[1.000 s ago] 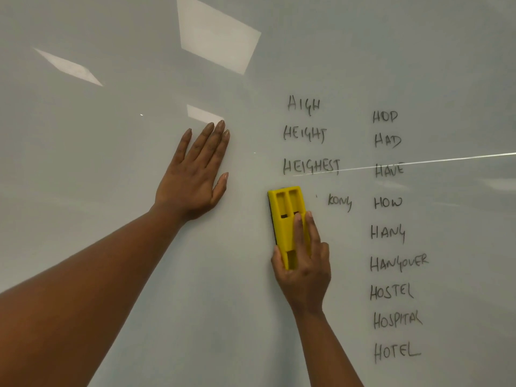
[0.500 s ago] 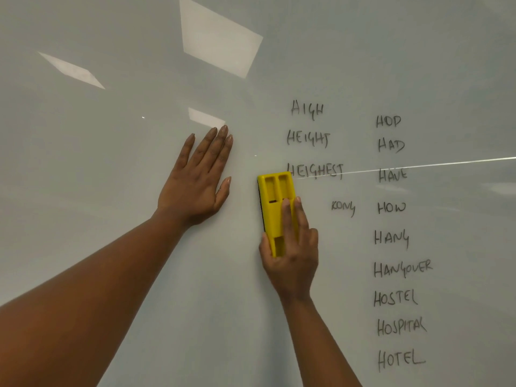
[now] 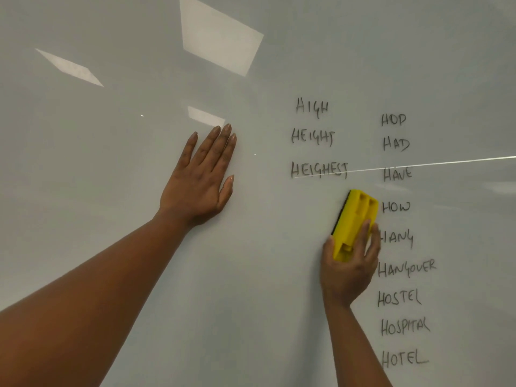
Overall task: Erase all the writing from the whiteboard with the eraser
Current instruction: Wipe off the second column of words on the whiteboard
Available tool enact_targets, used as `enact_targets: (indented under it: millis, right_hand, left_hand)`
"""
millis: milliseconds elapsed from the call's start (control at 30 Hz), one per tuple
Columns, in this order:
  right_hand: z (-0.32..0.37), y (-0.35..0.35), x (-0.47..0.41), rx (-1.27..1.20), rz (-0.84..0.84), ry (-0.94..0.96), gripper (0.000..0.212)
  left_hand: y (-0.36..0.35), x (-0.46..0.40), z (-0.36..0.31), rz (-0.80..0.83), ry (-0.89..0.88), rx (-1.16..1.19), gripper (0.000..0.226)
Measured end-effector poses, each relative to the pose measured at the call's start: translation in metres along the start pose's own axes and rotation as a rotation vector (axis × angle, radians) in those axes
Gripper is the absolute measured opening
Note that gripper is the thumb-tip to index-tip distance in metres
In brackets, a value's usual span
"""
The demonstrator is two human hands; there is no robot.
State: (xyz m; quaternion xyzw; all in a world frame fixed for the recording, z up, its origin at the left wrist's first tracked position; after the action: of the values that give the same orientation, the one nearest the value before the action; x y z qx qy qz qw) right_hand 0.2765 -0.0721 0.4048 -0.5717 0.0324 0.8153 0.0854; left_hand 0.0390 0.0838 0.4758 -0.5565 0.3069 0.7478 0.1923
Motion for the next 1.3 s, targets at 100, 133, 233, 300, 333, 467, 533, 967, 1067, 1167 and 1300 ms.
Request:
enact_targets:
  millis: [100,133,233,300,333,467,533,967,1067,1167,1300]
  right_hand:
    - [-0.001,-0.001,0.026,0.065,0.062,0.129,0.066]
    - [-0.005,0.000,0.030,0.081,0.076,0.151,0.066]
    - [-0.017,0.006,0.020,0.080,0.055,0.096,0.066]
    - [-0.021,0.007,0.002,-0.021,0.011,-0.043,0.069]
    - [-0.017,0.007,-0.006,-0.073,-0.008,-0.086,0.071]
    - [0.030,-0.005,-0.008,-0.052,0.049,0.124,0.068]
    - [0.042,-0.011,0.009,-0.017,0.096,0.234,0.064]
    - [0.025,-0.004,0.005,-0.034,0.059,0.156,0.066]
    - [0.024,-0.007,0.025,0.035,0.148,0.295,0.063]
    - [0.007,0.001,0.025,0.073,0.140,0.277,0.063]
    - [-0.005,0.006,0.001,0.025,0.063,0.094,0.068]
  left_hand:
    - [0.000,0.000,0.000,0.004,0.002,0.001,0.062]
    - [0.000,0.000,0.000,0.003,0.001,0.001,0.062]
    - [0.000,0.000,-0.001,0.003,-0.002,0.003,0.062]
    - [0.000,0.001,-0.001,0.002,-0.002,0.006,0.062]
    - [0.000,0.001,-0.001,0.000,-0.001,0.005,0.062]
    - [0.000,0.000,-0.001,0.001,-0.001,-0.001,0.062]
    - [0.000,0.000,0.000,0.000,-0.001,-0.002,0.062]
    - [0.001,0.001,0.000,-0.008,-0.005,0.007,0.062]
    - [0.001,0.001,0.000,0.000,-0.002,0.001,0.062]
    - [0.001,0.001,0.000,0.006,-0.001,0.005,0.062]
    - [0.001,0.001,-0.001,-0.003,-0.002,0.008,0.062]
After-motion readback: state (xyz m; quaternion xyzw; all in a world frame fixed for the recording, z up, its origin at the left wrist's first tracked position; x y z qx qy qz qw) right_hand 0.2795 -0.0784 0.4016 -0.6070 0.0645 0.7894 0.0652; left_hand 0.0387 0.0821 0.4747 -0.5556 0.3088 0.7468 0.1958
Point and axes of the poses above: each hand's wrist, its own x-axis away from the middle knuckle, its own y-axis out of the back of the hand, z = x × y, the point moved 7 cm from there along -x, towards the middle knuckle, and after that the axes turned 10 degrees about z, right-handed, at the moved point
